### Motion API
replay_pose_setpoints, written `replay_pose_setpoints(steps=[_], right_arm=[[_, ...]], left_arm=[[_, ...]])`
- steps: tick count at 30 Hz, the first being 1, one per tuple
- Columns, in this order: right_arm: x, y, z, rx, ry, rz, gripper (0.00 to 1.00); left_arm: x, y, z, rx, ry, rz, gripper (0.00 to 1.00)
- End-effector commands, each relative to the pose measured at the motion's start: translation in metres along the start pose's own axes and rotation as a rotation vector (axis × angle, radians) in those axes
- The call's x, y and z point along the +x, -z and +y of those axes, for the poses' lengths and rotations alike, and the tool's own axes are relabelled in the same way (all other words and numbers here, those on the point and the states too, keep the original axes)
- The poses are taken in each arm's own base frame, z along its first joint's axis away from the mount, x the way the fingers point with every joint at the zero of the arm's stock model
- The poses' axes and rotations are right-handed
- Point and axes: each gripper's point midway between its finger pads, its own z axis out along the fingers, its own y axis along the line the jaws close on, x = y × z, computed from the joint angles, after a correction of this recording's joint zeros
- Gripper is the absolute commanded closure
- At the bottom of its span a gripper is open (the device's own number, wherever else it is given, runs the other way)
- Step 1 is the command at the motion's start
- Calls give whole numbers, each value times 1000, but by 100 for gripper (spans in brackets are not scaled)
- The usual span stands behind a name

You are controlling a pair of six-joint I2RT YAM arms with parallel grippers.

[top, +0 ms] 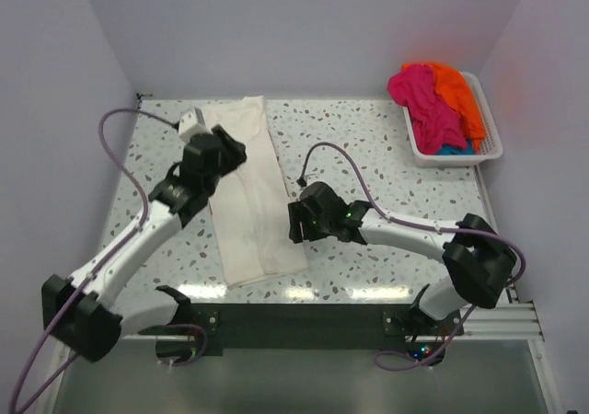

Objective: Fold and stack the t-shirts
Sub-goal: Fold the tshirt

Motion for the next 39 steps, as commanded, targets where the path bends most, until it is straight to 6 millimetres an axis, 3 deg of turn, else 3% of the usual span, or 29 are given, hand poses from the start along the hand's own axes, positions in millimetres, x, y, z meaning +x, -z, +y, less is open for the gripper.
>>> replay_pose_setpoints(steps=[1,2,3,4,7,13,17,20,23,24,25,26,27,28,29,30,31,32,33,34,35,36,37,39], right_arm=[[40,11,-18,9,10,82,37],[42,14,-17,-10,2,85,37],[44,15,-15,-28,-7,81,38],[56,15,-19,-33,-18,105,38],[68,15,-18,-58,-41,113,38],[85,8,-11,-89,-76,132,39],[88,8,-15,-79,-91,121,39],[88,8,-18,-65,-80,115,40],[83,8,-21,-47,-68,97,40],[82,9,-24,-34,-66,95,40],[74,9,-25,-14,-62,67,40],[70,10,-28,7,-52,59,40],[63,11,-30,24,-38,38,40],[50,12,-30,42,-35,-1,39],[44,13,-31,47,-34,-13,39],[39,14,-31,44,-30,-21,39],[32,15,-27,28,-34,-27,38],[26,16,-28,27,-43,-36,38],[19,18,-26,16,-40,-51,38],[15,19,-24,7,-41,-58,38],[11,21,-23,0,-42,-65,37],[6,23,-20,-10,-37,-78,37],[3,25,-19,-14,-35,-81,37],[0,28,-20,-12,-25,-83,37]], left_arm=[[110,44,105,-271,-47,158,48],[115,61,112,-257,-24,158,49],[132,74,120,-255,-31,194,49],[156,86,144,-298,-39,248,52],[180,116,166,-304,-22,294,53],[216,138,199,-384,-35,400,52],[219,144,195,-367,-19,428,52],[209,141,193,-373,-28,386,50],[155,125,155,-314,-37,204,43],[118,115,116,-229,-31,101,39],[107,103,103,-228,-54,76,36],[70,85,94,-243,-2,7,32],[54,65,65,-134,-20,9,30],[58,35,68,-174,-38,42,29],[37,11,79,-212,-3,20,27],[7,-8,50,-142,21,-19,25],[25,-45,59,-205,-49,47,24],[17,-64,60,-242,-80,43,23],[-18,-80,31,-219,-139,-5,18],[12,-121,45,-287,-211,74,18],[-22,-137,15,-276,-202,11,16],[-16,-151,21,-309,-271,45,16],[13,-184,36,-352,-324,107,16],[14,-217,39,-410,-366,104,16]])
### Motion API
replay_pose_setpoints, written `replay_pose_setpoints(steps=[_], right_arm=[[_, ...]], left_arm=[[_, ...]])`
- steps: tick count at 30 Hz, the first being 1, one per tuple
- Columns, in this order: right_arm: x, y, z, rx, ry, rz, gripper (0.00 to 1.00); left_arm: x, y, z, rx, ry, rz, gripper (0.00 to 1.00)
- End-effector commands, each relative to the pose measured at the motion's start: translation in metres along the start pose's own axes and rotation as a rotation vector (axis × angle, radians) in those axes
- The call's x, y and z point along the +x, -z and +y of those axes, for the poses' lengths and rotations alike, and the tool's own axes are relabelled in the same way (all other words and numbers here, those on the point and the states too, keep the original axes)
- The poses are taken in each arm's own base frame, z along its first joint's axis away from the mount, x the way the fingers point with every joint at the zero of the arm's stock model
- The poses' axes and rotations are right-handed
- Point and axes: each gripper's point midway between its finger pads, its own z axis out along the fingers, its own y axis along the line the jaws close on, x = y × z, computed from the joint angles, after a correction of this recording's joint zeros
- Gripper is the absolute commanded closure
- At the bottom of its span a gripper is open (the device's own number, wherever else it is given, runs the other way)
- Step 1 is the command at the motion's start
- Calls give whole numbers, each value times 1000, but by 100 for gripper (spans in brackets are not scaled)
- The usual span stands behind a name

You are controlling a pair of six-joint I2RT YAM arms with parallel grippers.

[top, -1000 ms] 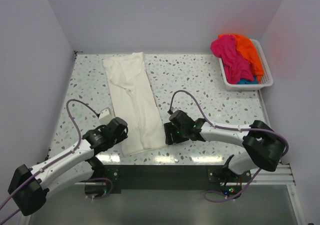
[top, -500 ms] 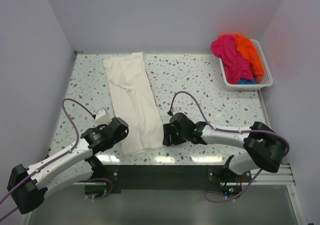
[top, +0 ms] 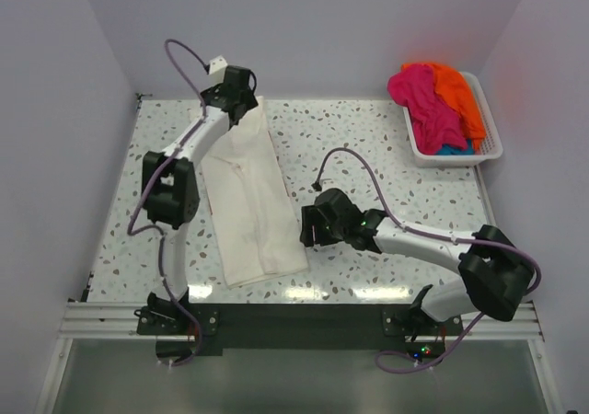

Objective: Fold and stack the t-shirts
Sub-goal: Fold the tshirt

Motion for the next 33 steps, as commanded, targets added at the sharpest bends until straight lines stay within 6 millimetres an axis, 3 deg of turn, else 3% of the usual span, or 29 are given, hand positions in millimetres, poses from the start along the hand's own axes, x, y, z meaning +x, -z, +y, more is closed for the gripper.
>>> replay_pose_setpoints(steps=[1,2,6,11,16,22,26,29,33], right_arm=[[-29,17,12,-32,33,-79,37],[-31,18,9,-25,32,-86,37],[-34,24,2,-13,44,-94,37],[-31,28,-5,-1,45,-101,36],[-26,30,-6,-11,38,-100,36],[-33,45,-11,5,28,-143,36],[-39,55,-15,23,23,-177,36],[-42,61,-22,50,16,-202,34],[-39,62,-30,76,-1,-200,34]], left_arm=[[15,-44,6,-106,-203,47,16],[-3,-50,-3,-92,-175,15,18],[26,-87,7,-113,-193,53,25],[57,-105,29,-182,-223,88,26],[96,-122,28,-132,-247,171,27],[137,-126,-23,107,-291,267,28],[157,-105,-73,258,-347,262,26],[156,-93,-104,329,-336,222,24],[155,-87,-129,373,-250,202,23]])
